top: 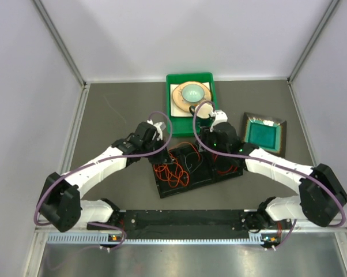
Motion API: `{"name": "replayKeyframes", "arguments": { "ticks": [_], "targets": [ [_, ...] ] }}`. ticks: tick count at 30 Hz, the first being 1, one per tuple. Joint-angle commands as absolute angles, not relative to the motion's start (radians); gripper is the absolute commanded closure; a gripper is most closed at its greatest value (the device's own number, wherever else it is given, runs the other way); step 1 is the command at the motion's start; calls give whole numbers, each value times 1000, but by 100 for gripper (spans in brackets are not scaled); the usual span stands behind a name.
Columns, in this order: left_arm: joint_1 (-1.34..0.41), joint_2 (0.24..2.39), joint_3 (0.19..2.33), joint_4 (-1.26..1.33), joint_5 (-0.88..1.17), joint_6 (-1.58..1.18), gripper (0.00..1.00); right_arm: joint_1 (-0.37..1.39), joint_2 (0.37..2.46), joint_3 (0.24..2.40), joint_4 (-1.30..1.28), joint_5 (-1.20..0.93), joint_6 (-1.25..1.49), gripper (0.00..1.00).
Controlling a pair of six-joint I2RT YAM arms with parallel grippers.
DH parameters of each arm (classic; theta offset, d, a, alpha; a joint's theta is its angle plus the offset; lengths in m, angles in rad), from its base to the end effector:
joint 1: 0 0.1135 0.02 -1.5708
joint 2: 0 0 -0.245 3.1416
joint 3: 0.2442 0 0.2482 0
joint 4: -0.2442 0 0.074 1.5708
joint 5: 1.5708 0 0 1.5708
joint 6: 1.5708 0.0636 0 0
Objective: Untangle the cables
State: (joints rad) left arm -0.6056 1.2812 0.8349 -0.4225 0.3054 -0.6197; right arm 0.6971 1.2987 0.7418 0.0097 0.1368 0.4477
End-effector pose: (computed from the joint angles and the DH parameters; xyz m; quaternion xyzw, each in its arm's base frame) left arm 0.2194 -0.1752 0.1957 0.0458 0.9284 -0.3123 0.1959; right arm 0.2412 0.1906 0.2018 -0.0750 0.8672 0.2146 0.4430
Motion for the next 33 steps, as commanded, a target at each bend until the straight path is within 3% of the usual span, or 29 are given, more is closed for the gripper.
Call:
{"name": "replayKeyframes", "arguments": {
  "ticks": [1,6,15,21,24,25,26,28,30,33],
  "targets": [
    [-618,1273,841,-305,380,-650,100,689,1342,795,51,66,422,42],
    [-621,1272,839,-281,409,-701,100,690,1419,811,64,-40,397,42],
    [-626,1292,760,-210,348,-762,100,692,1460,825,58,-48,379,52],
    [-627,1338,742,-195,321,-761,100,696,1482,827,61,-60,374,53],
    [-627,1358,758,-215,313,-746,100,699,1493,831,63,-64,374,65],
    [-629,1362,765,-228,310,-741,98,699,1494,833,61,-66,374,70],
    [-630,1359,775,-253,298,-732,88,699,1490,834,61,-66,374,84],
    [-630,1347,805,-274,288,-715,77,699,1479,834,60,-64,376,98],
    [-630,1321,840,-307,275,-703,61,703,1445,834,58,-57,376,100],
    [-630,1296,896,-365,246,-684,54,704,1379,838,57,-46,374,100]
  ]
}}
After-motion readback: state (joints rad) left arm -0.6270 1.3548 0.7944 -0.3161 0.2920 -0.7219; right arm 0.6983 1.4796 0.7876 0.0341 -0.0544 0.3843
